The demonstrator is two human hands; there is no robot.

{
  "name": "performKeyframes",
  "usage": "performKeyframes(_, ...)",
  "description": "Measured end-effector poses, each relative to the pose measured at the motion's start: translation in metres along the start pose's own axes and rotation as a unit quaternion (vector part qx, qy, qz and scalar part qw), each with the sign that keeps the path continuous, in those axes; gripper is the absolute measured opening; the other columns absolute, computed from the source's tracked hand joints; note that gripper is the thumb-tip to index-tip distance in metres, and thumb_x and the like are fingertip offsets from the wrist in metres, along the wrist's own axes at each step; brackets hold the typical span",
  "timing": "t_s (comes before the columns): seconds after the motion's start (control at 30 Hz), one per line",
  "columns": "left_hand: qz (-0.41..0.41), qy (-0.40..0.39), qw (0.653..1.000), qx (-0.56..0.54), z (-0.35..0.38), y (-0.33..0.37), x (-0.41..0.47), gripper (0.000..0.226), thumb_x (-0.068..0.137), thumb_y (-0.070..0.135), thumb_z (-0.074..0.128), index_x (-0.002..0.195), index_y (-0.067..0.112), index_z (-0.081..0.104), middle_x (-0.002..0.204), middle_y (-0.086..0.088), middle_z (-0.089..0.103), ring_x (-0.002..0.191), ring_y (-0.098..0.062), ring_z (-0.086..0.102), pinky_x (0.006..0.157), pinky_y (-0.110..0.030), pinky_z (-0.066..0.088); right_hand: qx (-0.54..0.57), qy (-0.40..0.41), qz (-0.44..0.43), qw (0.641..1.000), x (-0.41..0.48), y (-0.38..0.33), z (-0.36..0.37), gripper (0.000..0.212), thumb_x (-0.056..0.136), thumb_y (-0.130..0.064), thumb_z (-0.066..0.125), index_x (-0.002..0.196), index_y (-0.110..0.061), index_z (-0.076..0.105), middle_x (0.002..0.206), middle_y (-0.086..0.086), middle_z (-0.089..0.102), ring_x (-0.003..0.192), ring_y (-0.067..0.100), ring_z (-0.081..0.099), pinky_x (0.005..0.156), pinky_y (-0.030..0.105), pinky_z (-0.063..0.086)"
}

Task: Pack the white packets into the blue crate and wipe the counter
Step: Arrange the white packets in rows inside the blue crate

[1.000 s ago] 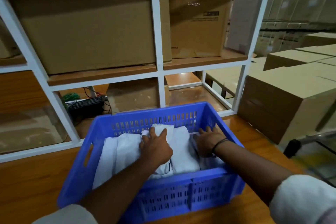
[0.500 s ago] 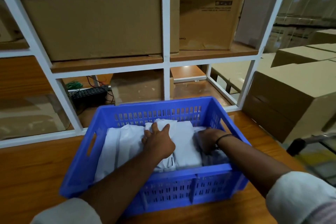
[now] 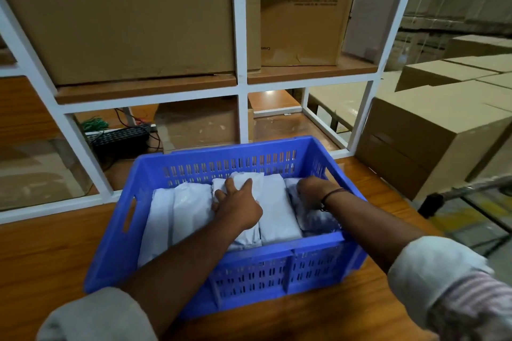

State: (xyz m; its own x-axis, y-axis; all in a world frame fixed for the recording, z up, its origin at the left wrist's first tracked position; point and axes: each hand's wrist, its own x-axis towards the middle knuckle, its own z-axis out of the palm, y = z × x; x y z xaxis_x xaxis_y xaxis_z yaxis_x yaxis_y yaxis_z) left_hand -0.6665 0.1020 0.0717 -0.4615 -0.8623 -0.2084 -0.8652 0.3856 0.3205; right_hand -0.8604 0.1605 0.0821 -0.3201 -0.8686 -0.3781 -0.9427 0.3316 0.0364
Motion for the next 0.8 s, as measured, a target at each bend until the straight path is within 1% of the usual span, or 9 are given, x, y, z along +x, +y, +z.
performKeyframes(0.13, -0.001, -0.002, 1.0, -0.009, -0.002, -0.002, 0.002, 0.065, 0.099, 0.042, 0.048, 0.157, 0.037, 0.019, 0.165, -0.008, -0.004, 0.145, -0.041, 0.014, 0.116, -0.053, 0.024, -0.016, 0.046, 0.008, 0.999, 0.002, 0.003, 0.0, 0.028, 0.089, -0.018, 0.062, 0.116, -0.011, 0.066, 0.12, 0.013, 0.067, 0.112, 0.032, 0.063, 0.091, 0.038, 0.052)
performKeyframes(0.23, -0.009, 0.013, 0.999, -0.031, -0.013, -0.009, 0.001, 0.063, 0.1, 0.044, 0.047, 0.157, 0.039, 0.021, 0.166, -0.005, -0.001, 0.145, -0.04, 0.017, 0.116, -0.052, 0.025, -0.011, 0.052, 0.008, 0.999, 0.002, 0.004, 0.002, 0.024, 0.088, -0.016, 0.059, 0.11, -0.008, 0.067, 0.117, 0.014, 0.067, 0.108, 0.031, 0.064, 0.087, 0.036, 0.053)
performKeyframes(0.4, -0.028, 0.082, 0.996, -0.007, -0.043, -0.048, -0.003, 0.061, 0.1, 0.044, 0.048, 0.156, 0.039, 0.023, 0.166, -0.006, 0.001, 0.145, -0.043, 0.018, 0.114, -0.053, 0.026, -0.004, 0.046, 0.02, 0.999, 0.001, 0.005, 0.0, 0.027, 0.089, -0.018, 0.061, 0.115, -0.009, 0.066, 0.12, 0.013, 0.065, 0.11, 0.028, 0.063, 0.09, 0.035, 0.053)
performKeyframes(0.47, -0.051, 0.109, 0.993, 0.0, -0.056, -0.074, -0.002, 0.061, 0.1, 0.043, 0.05, 0.156, 0.039, 0.026, 0.165, -0.007, 0.003, 0.142, -0.045, 0.021, 0.113, -0.053, 0.027, -0.014, 0.046, 0.016, 0.999, 0.002, 0.002, -0.002, 0.03, 0.09, -0.02, 0.062, 0.118, -0.011, 0.066, 0.122, 0.011, 0.065, 0.113, 0.027, 0.062, 0.086, 0.032, 0.049)
performKeyframes(0.53, -0.068, 0.121, 0.99, -0.005, -0.068, -0.099, -0.001, 0.061, 0.1, 0.043, 0.05, 0.156, 0.037, 0.027, 0.165, -0.008, 0.005, 0.141, -0.048, 0.021, 0.114, -0.054, 0.027, -0.017, 0.048, 0.001, 0.999, 0.002, -0.001, -0.004, 0.03, 0.09, -0.021, 0.063, 0.118, -0.013, 0.065, 0.12, 0.009, 0.066, 0.109, 0.026, 0.062, 0.08, 0.03, 0.046)
performKeyframes(0.6, -0.08, 0.116, 0.99, -0.006, -0.074, -0.114, -0.003, 0.061, 0.101, 0.044, 0.049, 0.157, 0.037, 0.026, 0.166, -0.009, 0.004, 0.143, -0.05, 0.017, 0.114, -0.056, 0.025, -0.026, 0.04, -0.023, 0.999, 0.004, -0.004, -0.005, 0.026, 0.087, -0.021, 0.067, 0.113, -0.018, 0.062, 0.112, 0.007, 0.066, 0.096, 0.022, 0.059, 0.078, 0.029, 0.044)
performKeyframes(0.67, -0.081, 0.108, 0.991, 0.01, -0.071, -0.119, -0.008, 0.061, 0.102, 0.046, 0.047, 0.157, 0.037, 0.024, 0.166, -0.009, 0.003, 0.143, -0.05, 0.017, 0.114, -0.056, 0.025, -0.027, 0.038, -0.032, 0.998, 0.008, -0.006, -0.003, 0.017, 0.086, -0.021, 0.069, 0.099, -0.022, 0.058, 0.103, 0.005, 0.064, 0.088, 0.02, 0.055, 0.076, 0.029, 0.045)
performKeyframes(0.73, -0.085, 0.089, 0.992, 0.023, -0.064, -0.12, -0.014, 0.061, 0.102, 0.047, 0.045, 0.158, 0.038, 0.022, 0.166, -0.008, 0.001, 0.144, -0.049, 0.016, 0.115, -0.055, 0.024, -0.019, 0.05, -0.028, 0.998, 0.011, -0.007, -0.001, 0.009, 0.089, -0.024, 0.065, 0.089, -0.02, 0.058, 0.099, 0.005, 0.065, 0.084, 0.02, 0.056, 0.074, 0.029, 0.046)
performKeyframes(0.8, -0.094, 0.055, 0.994, 0.014, -0.057, -0.119, -0.019, 0.061, 0.103, 0.047, 0.043, 0.158, 0.038, 0.017, 0.166, -0.007, -0.004, 0.147, -0.048, 0.009, 0.117, -0.056, 0.02, -0.009, 0.063, -0.026, 0.998, 0.008, -0.009, -0.001, 0.01, 0.093, -0.026, 0.06, 0.09, -0.017, 0.061, 0.093, 0.003, 0.064, 0.084, 0.019, 0.06, 0.075, 0.03, 0.049)
